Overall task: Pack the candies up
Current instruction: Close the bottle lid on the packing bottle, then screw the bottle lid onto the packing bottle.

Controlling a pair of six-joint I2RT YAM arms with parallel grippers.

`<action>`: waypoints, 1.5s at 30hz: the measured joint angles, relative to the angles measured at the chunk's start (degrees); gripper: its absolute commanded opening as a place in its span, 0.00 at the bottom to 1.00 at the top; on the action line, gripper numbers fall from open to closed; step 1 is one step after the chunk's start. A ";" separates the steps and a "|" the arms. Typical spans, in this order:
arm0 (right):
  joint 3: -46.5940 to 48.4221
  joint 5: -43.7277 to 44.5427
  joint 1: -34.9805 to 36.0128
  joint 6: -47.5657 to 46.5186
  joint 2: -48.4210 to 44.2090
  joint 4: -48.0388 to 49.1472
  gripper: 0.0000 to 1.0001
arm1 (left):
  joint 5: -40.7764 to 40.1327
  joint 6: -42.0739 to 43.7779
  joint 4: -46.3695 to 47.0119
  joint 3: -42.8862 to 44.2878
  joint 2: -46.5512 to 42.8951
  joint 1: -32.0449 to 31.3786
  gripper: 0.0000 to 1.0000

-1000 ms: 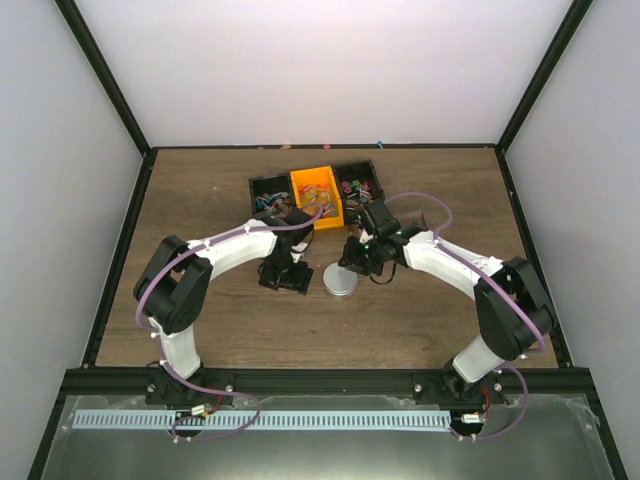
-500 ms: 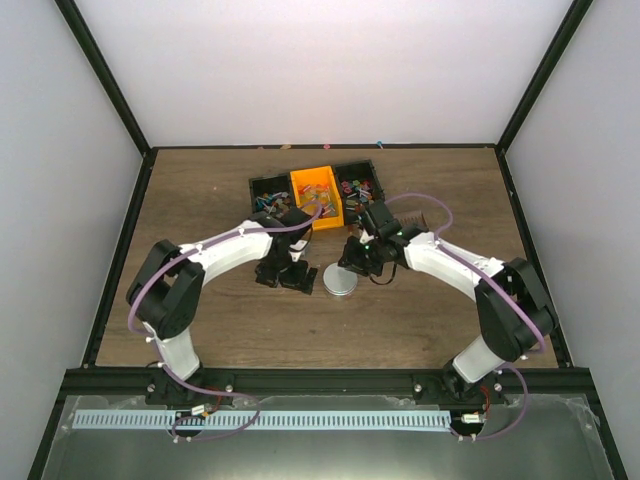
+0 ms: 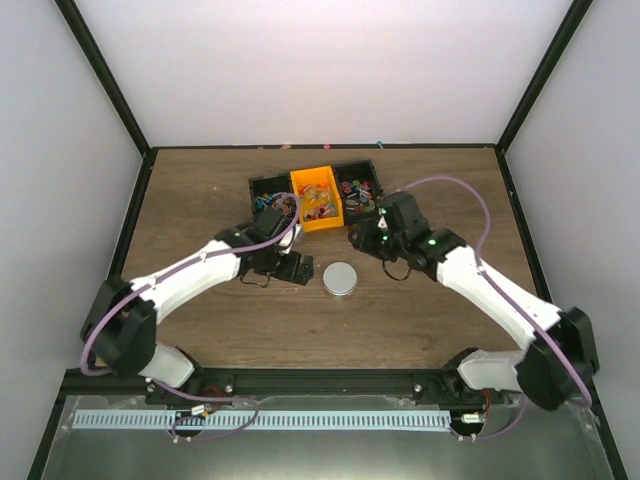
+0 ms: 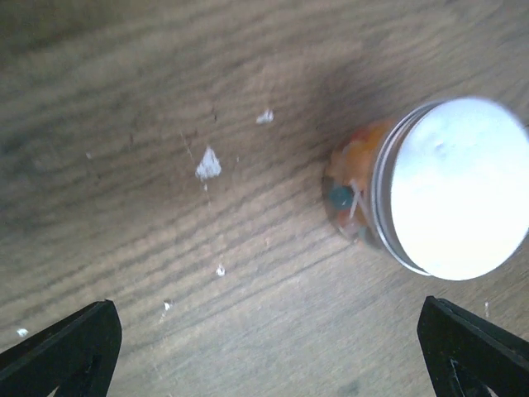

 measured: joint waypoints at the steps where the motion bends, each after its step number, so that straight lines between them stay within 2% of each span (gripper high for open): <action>1: -0.04 1.95 0.00 -0.22 -2.16 0.17 0.51 | -0.42 0.02 2.29 -1.51 -1.81 0.00 1.00; 4: -0.57 7.56 0.02 -1.09 -9.09 1.70 0.59 | -2.49 -0.22 12.13 -8.94 -9.79 0.00 1.00; 7: -5.90 11.52 -0.44 -1.49 -15.98 6.62 0.67 | -6.73 -0.83 26.99 -20.31 -20.33 -0.22 1.00; 11: -14.03 13.00 -1.57 -1.60 -21.31 10.27 0.67 | -11.26 2.14 48.22 -36.09 -31.80 -1.25 1.00; 13: -16.81 13.22 -1.75 -1.60 -21.92 11.41 0.68 | -11.61 5.77 54.80 -40.65 -33.83 -1.66 1.00; 18: -17.86 13.03 -1.77 -3.21 -19.98 12.79 0.69 | -10.21 13.62 61.44 -41.81 -33.40 -2.67 1.00; 20: -18.05 13.00 -1.92 -4.02 -18.91 13.73 0.69 | -8.15 15.43 66.99 -43.60 -32.92 -2.91 1.00; 26: -20.59 10.99 -4.85 -5.73 -16.52 15.63 0.69 | -3.56 19.61 80.81 -53.09 -26.12 -6.56 1.00; 30: -21.68 7.78 -8.44 -6.62 -14.86 17.55 0.68 | -1.86 21.46 88.70 -56.92 -19.41 -7.56 0.96; 37: -23.69 1.25 -11.06 -6.80 -10.45 19.47 0.68 | 1.97 22.40 103.03 -55.91 -3.10 -8.04 0.88; 45: -21.29 0.83 -11.08 -10.29 -9.75 17.75 0.68 | 4.70 21.86 114.77 -49.83 14.01 -9.07 0.85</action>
